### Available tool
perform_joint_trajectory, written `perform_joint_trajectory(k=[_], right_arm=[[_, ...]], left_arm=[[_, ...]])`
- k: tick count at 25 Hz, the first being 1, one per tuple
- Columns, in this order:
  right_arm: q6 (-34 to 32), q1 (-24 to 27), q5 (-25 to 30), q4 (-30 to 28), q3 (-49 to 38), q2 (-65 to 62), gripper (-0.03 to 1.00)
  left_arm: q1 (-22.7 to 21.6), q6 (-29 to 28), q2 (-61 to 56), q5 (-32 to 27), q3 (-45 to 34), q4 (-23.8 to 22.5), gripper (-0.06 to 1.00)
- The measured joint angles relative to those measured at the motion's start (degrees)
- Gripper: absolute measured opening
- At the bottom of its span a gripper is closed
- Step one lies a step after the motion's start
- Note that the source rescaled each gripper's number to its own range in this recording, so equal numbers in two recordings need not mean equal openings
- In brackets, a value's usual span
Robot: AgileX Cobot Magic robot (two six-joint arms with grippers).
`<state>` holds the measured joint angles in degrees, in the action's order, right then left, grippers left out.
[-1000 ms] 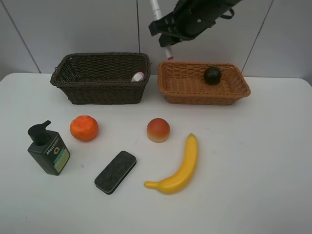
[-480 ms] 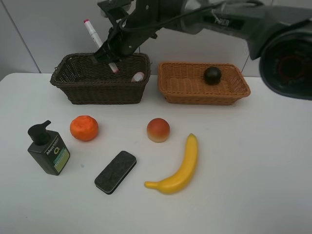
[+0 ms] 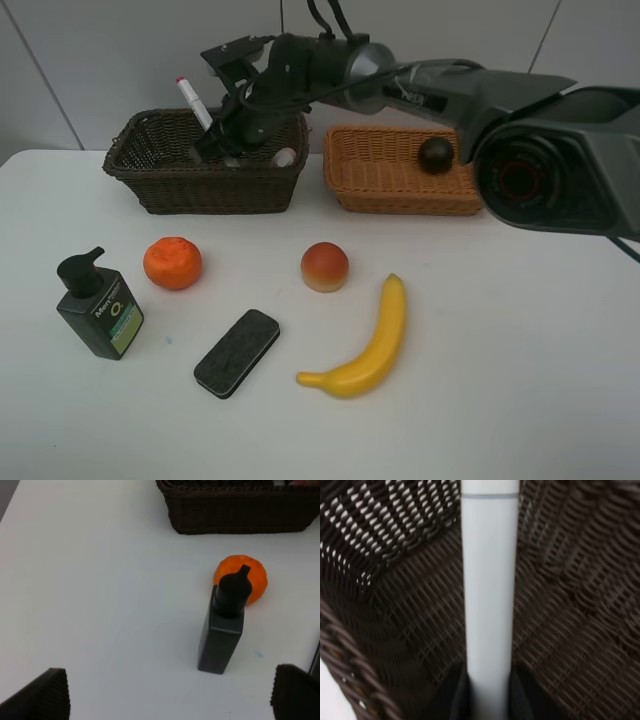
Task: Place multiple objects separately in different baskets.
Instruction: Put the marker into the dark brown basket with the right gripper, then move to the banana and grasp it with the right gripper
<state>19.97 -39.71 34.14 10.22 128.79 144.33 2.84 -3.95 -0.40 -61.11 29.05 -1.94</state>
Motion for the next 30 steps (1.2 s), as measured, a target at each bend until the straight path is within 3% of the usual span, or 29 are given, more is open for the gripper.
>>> perform_joint_trajectory(k=[4, 5, 6, 8, 9, 11, 14, 23, 30], right_arm=[[0.00, 0.00, -0.50, 0.00, 0.12, 0.00, 0.04], [0.00, 0.00, -0.62, 0.00, 0.12, 0.00, 0.12], [0.00, 0.00, -0.76, 0.00, 0.15, 0.00, 0.26], [0.00, 0.00, -1.79, 0.00, 0.19, 0.00, 0.69], [0.00, 0.00, -2.35, 0.00, 0.19, 0.00, 0.81], [0.00, 0.00, -2.76, 0.00, 0.19, 0.00, 0.92], [0.00, 0.00, -2.76, 0.00, 0.19, 0.00, 0.98], [0.00, 0.00, -1.62, -0.16, 0.19, -0.83, 0.98], [-2.28, 0.00, 9.73, -5.94, 0.19, -9.96, 0.98]], left_arm=[[0.00, 0.00, 0.00, 0.00, 0.00, 0.00, 0.99], [0.00, 0.00, 0.00, 0.00, 0.00, 0.00, 0.99], [0.00, 0.00, 0.00, 0.00, 0.00, 0.00, 0.99], [0.00, 0.00, 0.00, 0.00, 0.00, 0.00, 0.99], [0.00, 0.00, 0.00, 0.00, 0.00, 0.00, 0.99], [0.00, 0.00, 0.00, 0.00, 0.00, 0.00, 0.99], [0.00, 0.00, 0.00, 0.00, 0.00, 0.00, 0.99], [0.00, 0.00, 0.00, 0.00, 0.00, 0.00, 0.99], [0.00, 0.00, 0.00, 0.00, 0.00, 0.00, 0.99]])
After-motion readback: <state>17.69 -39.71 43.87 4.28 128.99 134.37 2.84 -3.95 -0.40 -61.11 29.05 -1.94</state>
